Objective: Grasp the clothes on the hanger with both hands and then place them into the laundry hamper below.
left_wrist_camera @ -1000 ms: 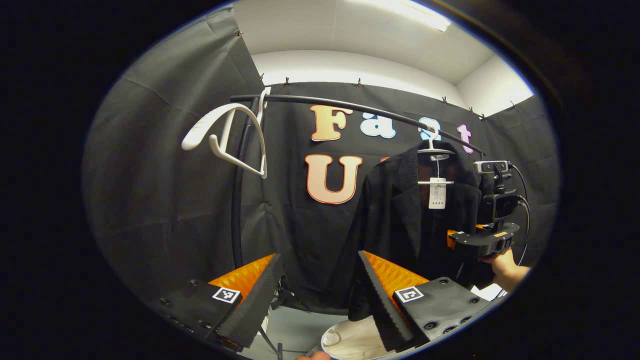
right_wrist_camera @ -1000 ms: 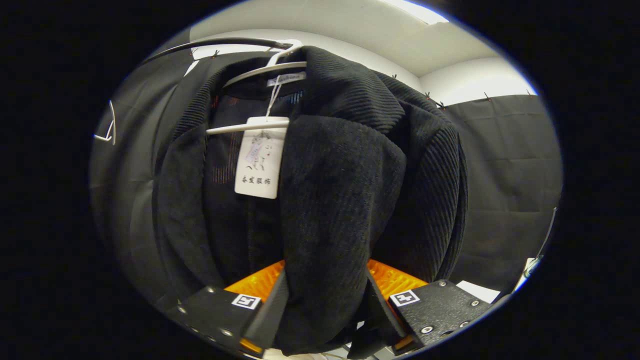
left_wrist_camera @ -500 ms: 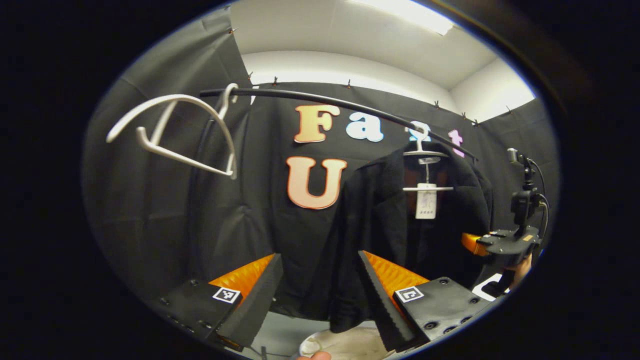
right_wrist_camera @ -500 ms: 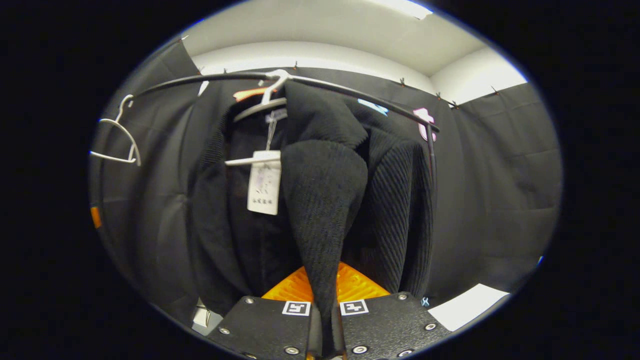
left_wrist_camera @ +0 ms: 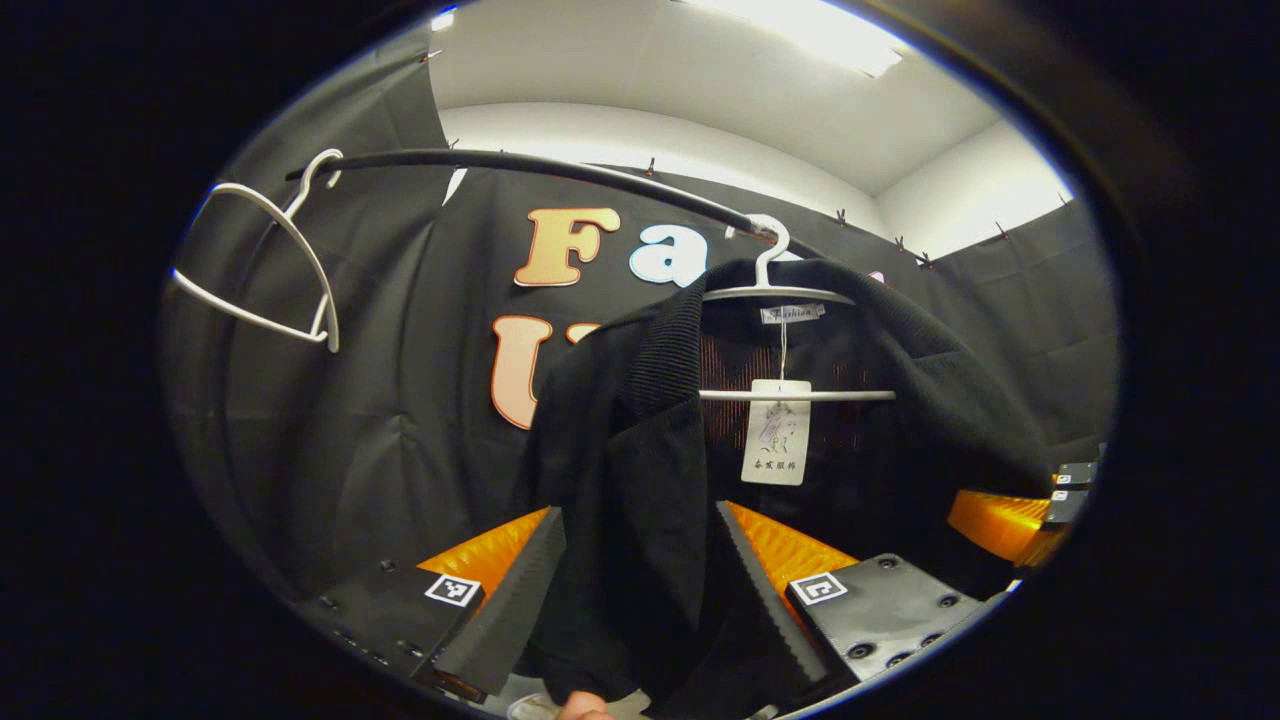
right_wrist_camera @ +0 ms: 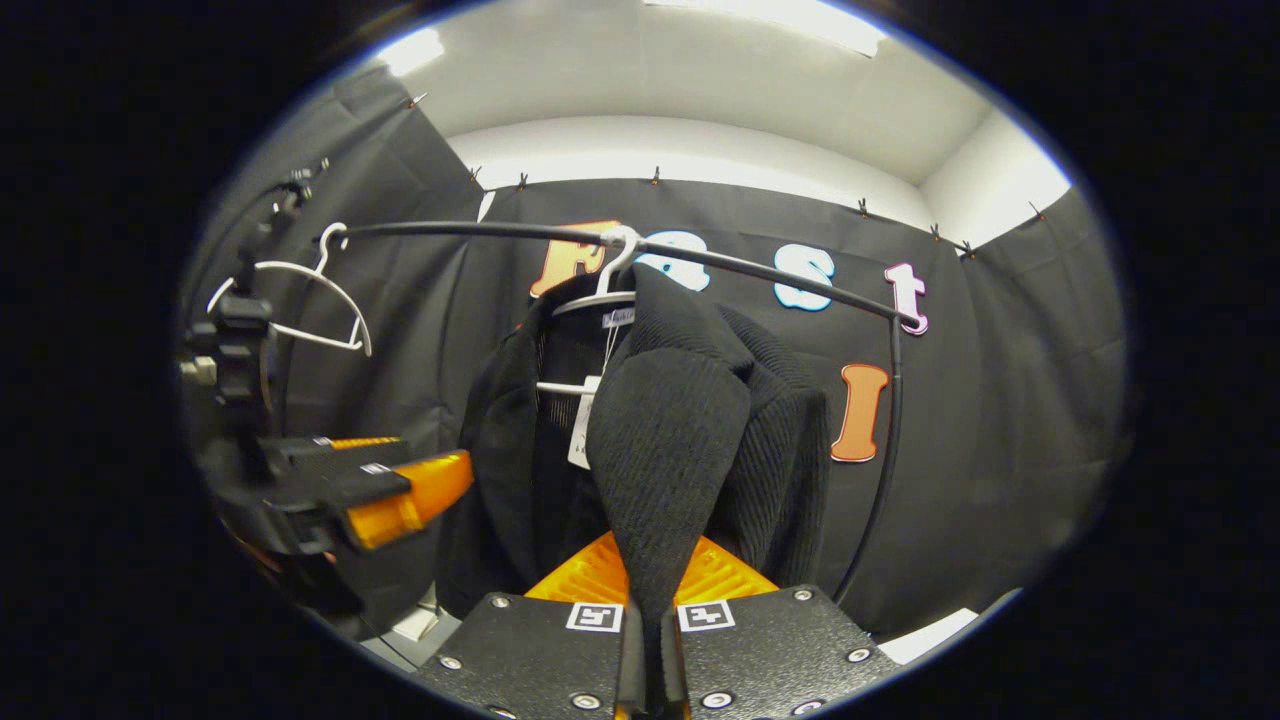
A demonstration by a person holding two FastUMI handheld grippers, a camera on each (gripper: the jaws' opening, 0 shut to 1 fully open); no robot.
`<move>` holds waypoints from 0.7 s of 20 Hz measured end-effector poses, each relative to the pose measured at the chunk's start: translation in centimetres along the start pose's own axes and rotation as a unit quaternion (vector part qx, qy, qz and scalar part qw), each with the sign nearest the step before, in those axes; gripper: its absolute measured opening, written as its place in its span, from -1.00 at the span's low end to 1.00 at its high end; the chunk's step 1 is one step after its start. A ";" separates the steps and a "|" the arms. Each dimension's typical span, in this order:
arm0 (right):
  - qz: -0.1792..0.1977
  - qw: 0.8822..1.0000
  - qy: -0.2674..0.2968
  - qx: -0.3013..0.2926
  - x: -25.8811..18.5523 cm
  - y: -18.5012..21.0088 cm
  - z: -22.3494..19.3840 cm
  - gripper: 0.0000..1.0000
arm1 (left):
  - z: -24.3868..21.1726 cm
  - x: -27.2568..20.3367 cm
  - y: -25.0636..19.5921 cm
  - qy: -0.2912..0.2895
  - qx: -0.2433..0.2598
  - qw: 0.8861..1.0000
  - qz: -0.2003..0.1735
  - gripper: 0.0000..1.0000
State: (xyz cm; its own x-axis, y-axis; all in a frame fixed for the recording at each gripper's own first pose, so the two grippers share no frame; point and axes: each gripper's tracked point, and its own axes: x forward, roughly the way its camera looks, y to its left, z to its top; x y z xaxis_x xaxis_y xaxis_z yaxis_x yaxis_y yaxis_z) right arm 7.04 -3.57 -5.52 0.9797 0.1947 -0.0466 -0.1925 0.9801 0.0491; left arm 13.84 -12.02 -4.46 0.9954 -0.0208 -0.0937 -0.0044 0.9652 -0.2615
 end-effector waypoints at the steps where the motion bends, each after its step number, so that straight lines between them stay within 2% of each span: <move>1: 0.003 1.000 -0.005 0.009 0.0 -0.1 0.3 -0.88 | -0.5 0.7 -0.3 0.002 -0.008 1.000 0.003 0.93; 5: 0.010 1.000 0.006 0.009 0.2 0.0 -0.2 -0.88 | -2.9 3.9 -0.4 0.018 -0.003 1.000 0.018 0.94; 6: 0.006 1.000 0.004 0.011 0.2 -0.1 -0.2 -0.88 | -3.5 4.5 -0.6 0.022 0.000 1.000 0.019 1.00; 8: -0.008 1.000 0.015 0.018 0.1 -0.4 -0.5 -0.88 | -5.0 5.1 -1.5 0.035 0.008 0.999 0.017 0.86; 9: -0.010 1.000 0.017 0.022 0.0 -0.2 -0.6 -0.88 | -5.7 5.3 -1.7 0.035 0.023 0.999 0.019 0.86; 11: -0.019 0.999 0.018 0.028 0.4 -0.2 -0.5 -0.88 | -6.6 6.0 0.0 0.029 0.058 0.996 0.067 0.90; 13: -0.028 0.999 0.023 0.032 0.6 -0.5 -0.9 -0.87 | -7.8 6.5 3.4 0.032 0.095 0.987 0.128 1.00; 14: -0.034 0.999 0.022 0.031 0.6 -0.8 -0.8 -0.88 | -8.6 6.7 4.7 0.039 0.095 0.985 0.141 0.99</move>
State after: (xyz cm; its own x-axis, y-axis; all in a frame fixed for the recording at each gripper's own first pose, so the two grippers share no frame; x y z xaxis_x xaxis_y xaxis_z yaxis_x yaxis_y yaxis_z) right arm 7.75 -4.18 -6.34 0.9869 0.1302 -0.0954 -0.1199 0.9871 0.1064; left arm 19.62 -9.89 -14.53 0.9467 0.2424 -0.2120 -0.2544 0.9666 -0.0308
